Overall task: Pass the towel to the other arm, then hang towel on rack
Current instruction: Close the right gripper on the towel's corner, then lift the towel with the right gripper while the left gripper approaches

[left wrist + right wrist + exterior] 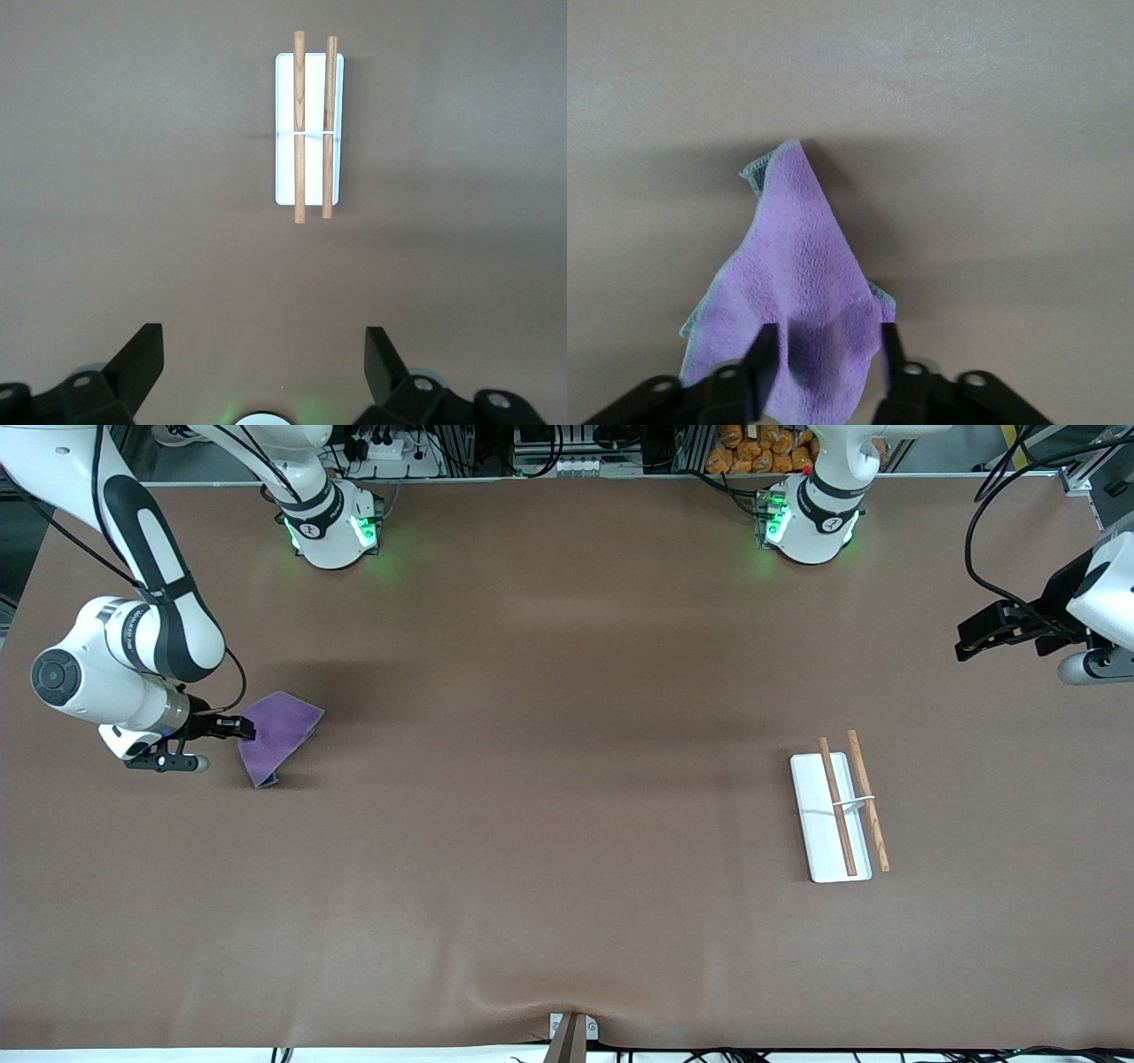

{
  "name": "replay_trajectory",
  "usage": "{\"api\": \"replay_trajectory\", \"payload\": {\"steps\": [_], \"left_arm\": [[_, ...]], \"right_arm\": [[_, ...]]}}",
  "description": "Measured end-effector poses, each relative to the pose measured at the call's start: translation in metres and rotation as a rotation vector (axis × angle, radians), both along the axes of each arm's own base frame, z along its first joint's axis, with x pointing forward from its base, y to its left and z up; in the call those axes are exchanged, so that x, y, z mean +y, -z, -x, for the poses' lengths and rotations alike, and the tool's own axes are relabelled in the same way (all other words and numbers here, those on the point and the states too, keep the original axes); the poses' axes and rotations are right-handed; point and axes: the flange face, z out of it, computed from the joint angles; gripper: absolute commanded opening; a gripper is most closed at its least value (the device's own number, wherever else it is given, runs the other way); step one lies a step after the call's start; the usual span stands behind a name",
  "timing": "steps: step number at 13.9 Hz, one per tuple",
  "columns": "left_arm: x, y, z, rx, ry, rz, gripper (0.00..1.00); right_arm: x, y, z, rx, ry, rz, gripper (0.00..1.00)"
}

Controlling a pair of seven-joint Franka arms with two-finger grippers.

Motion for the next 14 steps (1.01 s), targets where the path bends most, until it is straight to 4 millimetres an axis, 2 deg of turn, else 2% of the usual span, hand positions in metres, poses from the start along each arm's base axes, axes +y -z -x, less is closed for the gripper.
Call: {"api": "replay_trajectory", "payload": {"steps": [1,2,4,9,11,14], "left_arm": [[0.005,-0.002,0.0,-0.004,0.002,0.001,1.0],[0.012,-0.005,0.0,-0.01,0.009,0.003,1.0],[0.02,-0.01,0.001,-0.02,0.021,0.006,1.0],[0.015,-0.009,-0.001,-0.022,0.03,0.037,1.0],[0.015,-0.008,-0.002,-0.023,0.03,0.037,1.0],[0.016,-0.006,-0.003,-0.021,0.028,0.037,1.0]], "right_arm": [[0.001,0.0,0.0,0.0,-0.001,0.0,0.02],[0.001,0.0,0.0,0.001,-0.002,-0.001,0.0],[0.001,0.001,0.0,0.002,-0.002,-0.001,0.0],[0.008,0.001,0.0,0.01,-0.013,-0.005,0.0],[0.021,-0.004,-0.004,0.044,-0.013,-0.018,0.0],[0.057,-0.027,-0.021,0.071,0.04,-0.016,0.0]]}}
